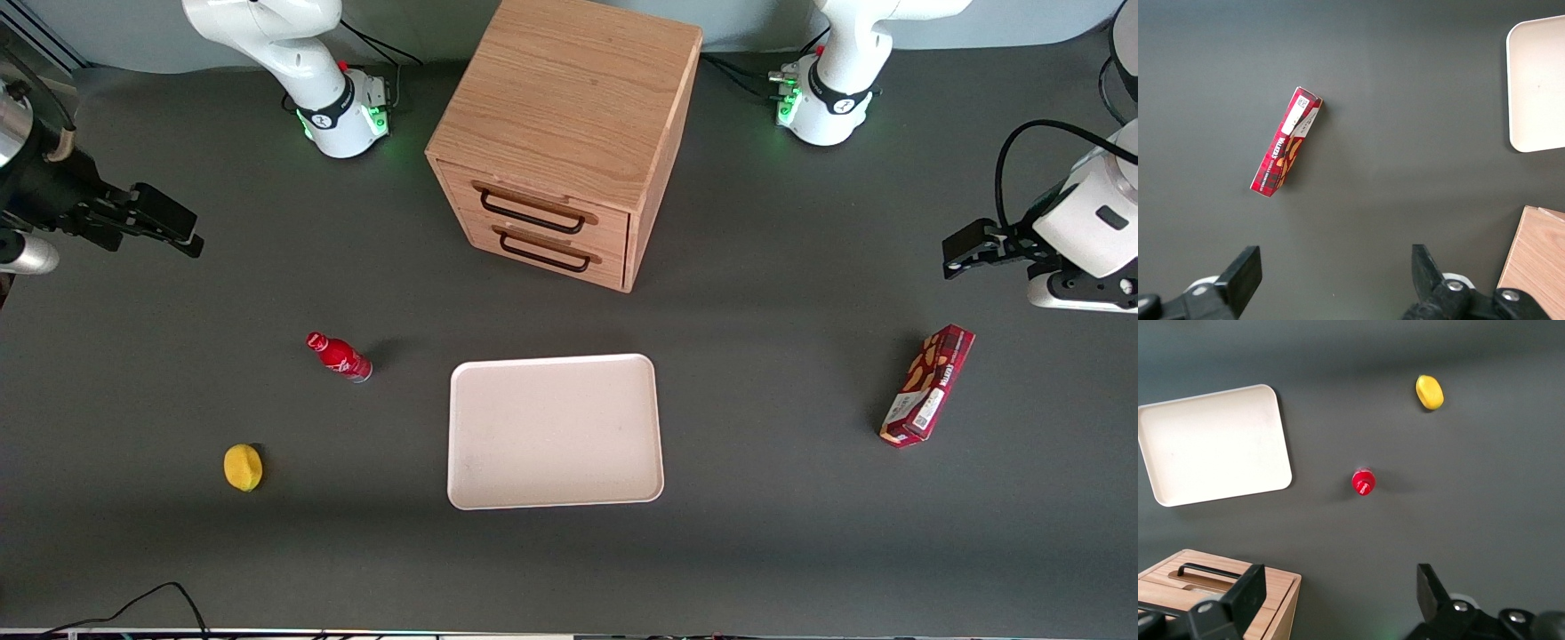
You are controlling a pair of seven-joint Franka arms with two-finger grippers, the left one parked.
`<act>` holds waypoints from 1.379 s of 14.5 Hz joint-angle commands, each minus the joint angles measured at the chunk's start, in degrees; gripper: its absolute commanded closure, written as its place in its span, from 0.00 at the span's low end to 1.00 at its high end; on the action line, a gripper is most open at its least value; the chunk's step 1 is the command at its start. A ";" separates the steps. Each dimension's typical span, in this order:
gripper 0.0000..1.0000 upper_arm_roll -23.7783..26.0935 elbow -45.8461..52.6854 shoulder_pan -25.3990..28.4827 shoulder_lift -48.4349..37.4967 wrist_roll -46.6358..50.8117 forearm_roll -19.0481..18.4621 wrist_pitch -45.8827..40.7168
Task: Place coke bottle on tray
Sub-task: 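Move the open right gripper down to the red Coca-Cola bottle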
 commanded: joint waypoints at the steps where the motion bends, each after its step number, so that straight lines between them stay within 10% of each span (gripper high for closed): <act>1: 0.00 0.06 -1.94 0.06 0.38 -0.36 0.37 1.28; 20: 0.00 0.06 -40.44 -2.05 2.22 -6.42 0.72 42.50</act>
